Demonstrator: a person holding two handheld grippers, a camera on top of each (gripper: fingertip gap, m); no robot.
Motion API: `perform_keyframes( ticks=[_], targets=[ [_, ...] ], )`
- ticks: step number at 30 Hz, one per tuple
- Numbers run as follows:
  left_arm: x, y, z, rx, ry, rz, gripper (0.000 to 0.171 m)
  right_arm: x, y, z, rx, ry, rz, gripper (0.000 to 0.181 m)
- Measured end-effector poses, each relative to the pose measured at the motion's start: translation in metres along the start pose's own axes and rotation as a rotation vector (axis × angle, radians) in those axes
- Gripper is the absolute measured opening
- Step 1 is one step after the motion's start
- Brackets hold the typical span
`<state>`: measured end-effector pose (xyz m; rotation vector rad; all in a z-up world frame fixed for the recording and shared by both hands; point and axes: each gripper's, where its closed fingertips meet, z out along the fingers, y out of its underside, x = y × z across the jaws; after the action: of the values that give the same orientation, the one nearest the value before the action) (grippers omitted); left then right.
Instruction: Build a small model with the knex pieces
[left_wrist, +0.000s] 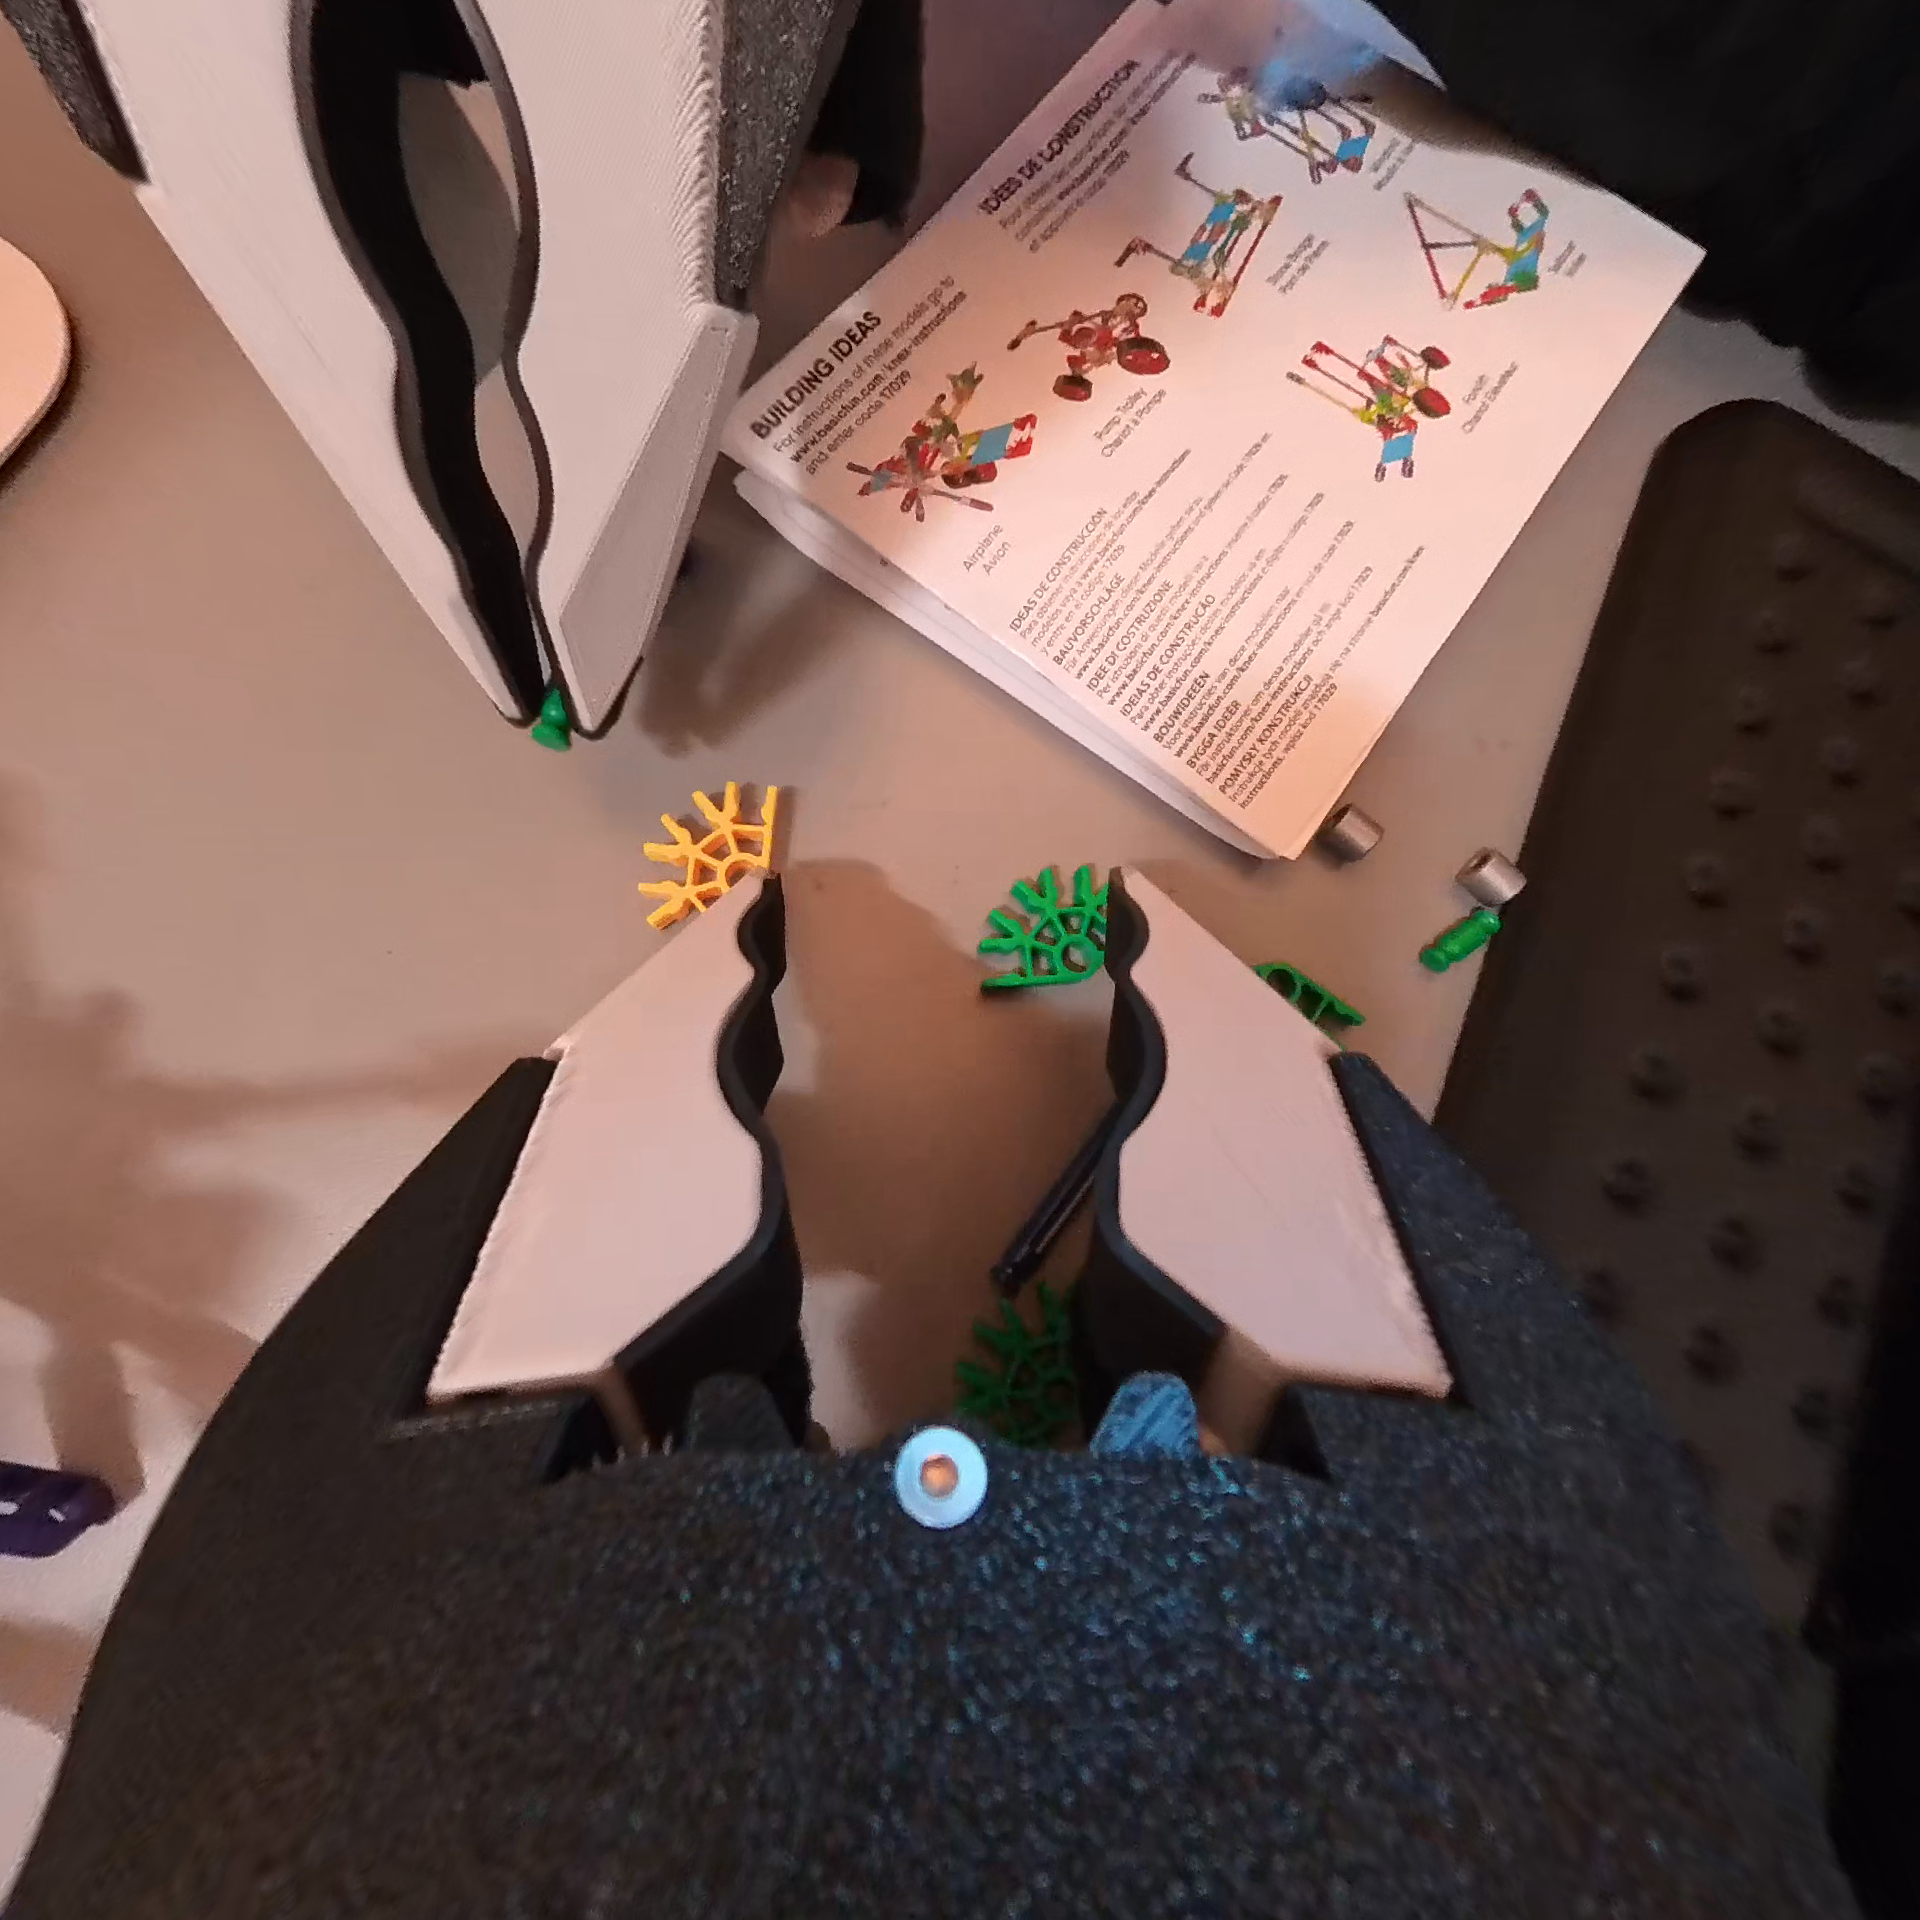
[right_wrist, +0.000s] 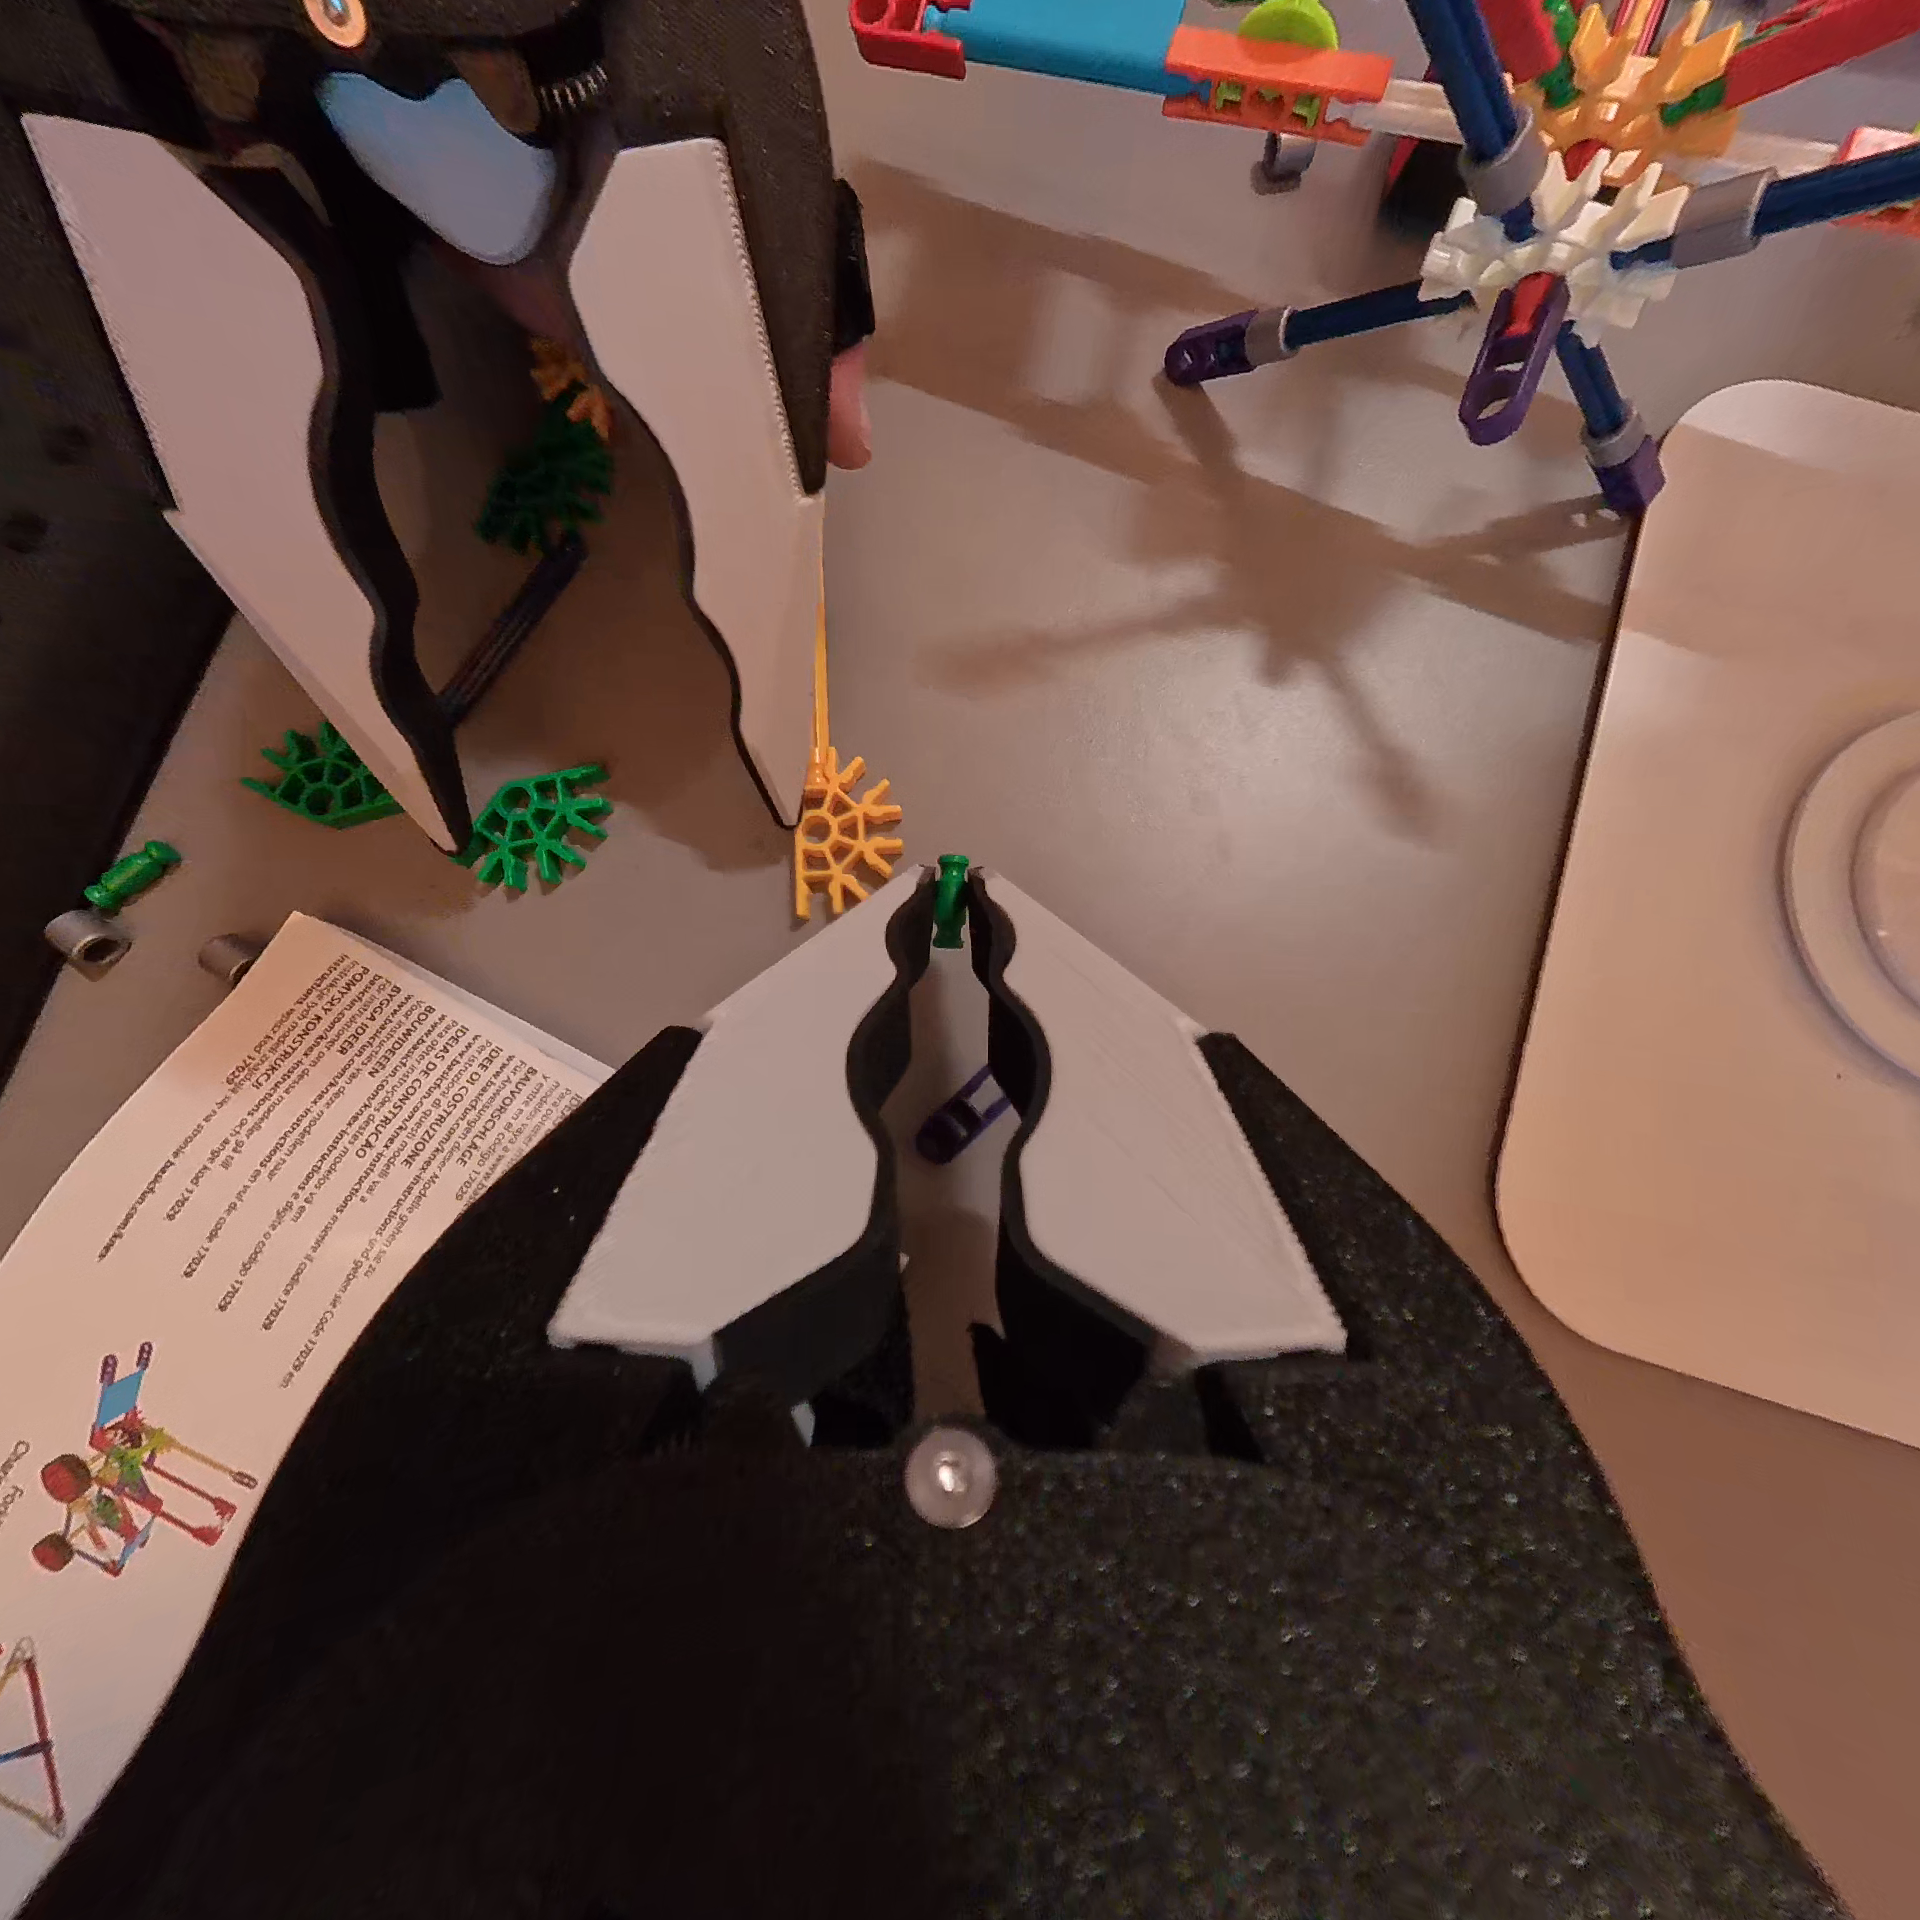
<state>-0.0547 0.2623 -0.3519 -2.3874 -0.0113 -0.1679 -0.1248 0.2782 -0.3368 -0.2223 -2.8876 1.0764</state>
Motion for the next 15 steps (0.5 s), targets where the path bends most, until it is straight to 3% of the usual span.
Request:
perform_keyframes(
  ticks=[10, 15],
  targets=[
    [0.015, 0.01, 0.001, -0.064, 0.057, 0.053, 0.061, -0.003, 0.002, 0.0, -0.01, -0.012, -0.007, 0.006],
    [0.005, -0.004, -0.011, 0.02, -0.006, 0.047, 0.062, 0.004, 0.003, 0.001, -0.013, 0.022, 0.005, 0.006]
  ],
)
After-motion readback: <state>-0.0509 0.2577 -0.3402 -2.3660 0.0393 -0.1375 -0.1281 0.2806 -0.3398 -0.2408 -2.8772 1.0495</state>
